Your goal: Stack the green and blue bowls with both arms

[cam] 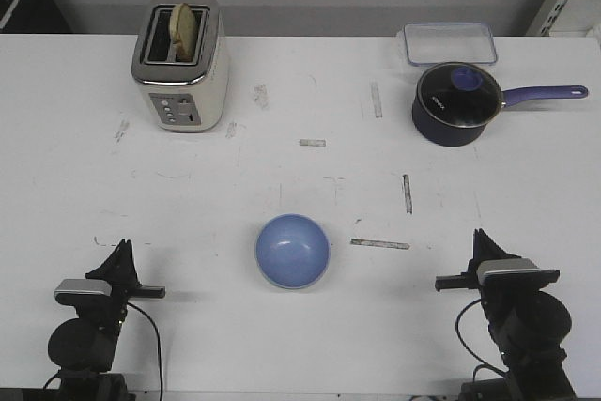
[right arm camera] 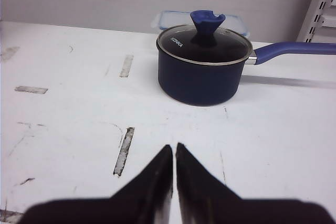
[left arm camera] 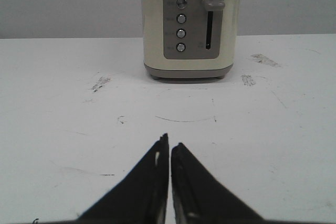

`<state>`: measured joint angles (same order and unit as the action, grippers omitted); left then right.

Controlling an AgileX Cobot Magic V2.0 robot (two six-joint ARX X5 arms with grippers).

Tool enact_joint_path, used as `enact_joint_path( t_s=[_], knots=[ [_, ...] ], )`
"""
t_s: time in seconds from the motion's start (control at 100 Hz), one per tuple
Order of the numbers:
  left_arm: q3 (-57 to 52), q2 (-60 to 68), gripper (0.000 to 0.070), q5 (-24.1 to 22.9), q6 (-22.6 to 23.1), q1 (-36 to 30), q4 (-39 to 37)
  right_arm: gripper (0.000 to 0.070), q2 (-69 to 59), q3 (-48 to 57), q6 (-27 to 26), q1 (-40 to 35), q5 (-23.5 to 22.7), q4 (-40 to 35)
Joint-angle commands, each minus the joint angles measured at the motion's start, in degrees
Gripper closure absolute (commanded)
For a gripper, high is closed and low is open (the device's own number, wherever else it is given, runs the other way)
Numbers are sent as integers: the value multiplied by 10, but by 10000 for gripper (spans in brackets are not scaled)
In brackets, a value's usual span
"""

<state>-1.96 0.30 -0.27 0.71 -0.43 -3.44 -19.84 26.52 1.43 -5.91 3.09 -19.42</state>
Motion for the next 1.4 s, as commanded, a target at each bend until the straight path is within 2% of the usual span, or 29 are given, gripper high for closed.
enact_joint_path(
  t_s=[0.0, 0.16, 0.57, 0.64, 0.72, 1.39],
  knots=[
    [12, -1, 699, -1, -1, 0, -9, 700, 8, 2, 16, 3, 0, 14],
    [12, -1, 699, -1, -1, 0, -9, 700, 26, -36, 9, 26, -1, 64],
    [12, -1, 699, -1, -1, 0, -9, 700, 197, -230, -7, 78, -36, 130],
    [12, -1, 699, -1, -1, 0, -9, 700, 198, -260, -18, 79, -35, 165],
    [12, -1, 699, -1, -1, 0, -10, 700, 198, -258, -16, 81, -35, 149],
    [12, 0, 699, -1, -1, 0, -10, 700, 198, -258, -16, 82, -31, 164]
  ],
)
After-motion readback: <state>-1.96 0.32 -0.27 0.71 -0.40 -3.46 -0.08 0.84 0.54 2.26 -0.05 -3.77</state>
